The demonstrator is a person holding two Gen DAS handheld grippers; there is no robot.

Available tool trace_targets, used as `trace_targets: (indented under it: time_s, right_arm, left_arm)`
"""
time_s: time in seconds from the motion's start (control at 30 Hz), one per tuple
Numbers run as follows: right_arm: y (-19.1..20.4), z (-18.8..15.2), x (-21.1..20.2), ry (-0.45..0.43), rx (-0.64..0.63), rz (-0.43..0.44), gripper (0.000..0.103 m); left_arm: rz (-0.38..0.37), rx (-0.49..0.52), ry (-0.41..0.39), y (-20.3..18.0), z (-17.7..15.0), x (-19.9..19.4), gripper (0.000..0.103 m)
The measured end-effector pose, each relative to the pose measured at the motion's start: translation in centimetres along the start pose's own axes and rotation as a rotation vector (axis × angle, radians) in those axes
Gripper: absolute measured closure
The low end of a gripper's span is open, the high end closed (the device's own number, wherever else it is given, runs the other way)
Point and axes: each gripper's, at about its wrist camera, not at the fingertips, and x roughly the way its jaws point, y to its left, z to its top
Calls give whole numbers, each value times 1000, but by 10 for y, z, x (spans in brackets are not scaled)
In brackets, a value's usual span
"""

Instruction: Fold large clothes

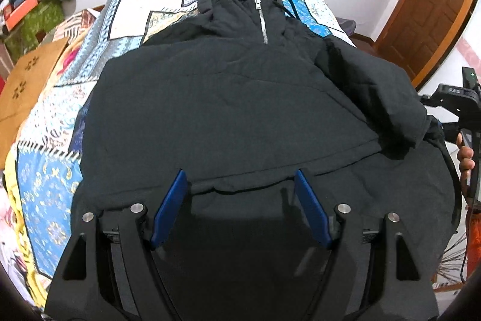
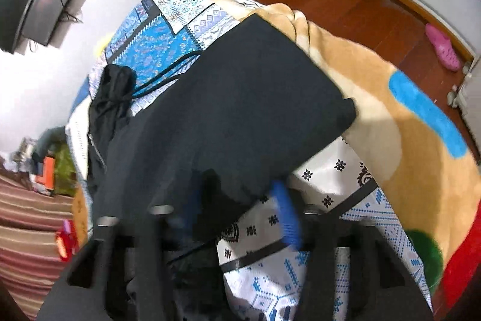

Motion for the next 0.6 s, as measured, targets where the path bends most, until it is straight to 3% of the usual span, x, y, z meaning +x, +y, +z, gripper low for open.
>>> trace_targets:
  time_s: [0.07, 0.2, 0.5, 0.6]
  right_arm:
    - [5, 1, -4, 2, -20, 19, 91]
    - [27, -1, -16, -21, -92, 63, 95]
    - [145, -46, -52, -111, -438, 146, 95]
    - [185, -74, -49, -83, -551, 187, 95]
  left_arm:
    - [7, -3, 0, 3, -4, 0, 30]
    - [26, 6, -7, 9, -7, -2, 30]
    - [25, -26, -76, 32, -9, -31, 30]
    - [32, -36, -96, 42, -11, -42, 30]
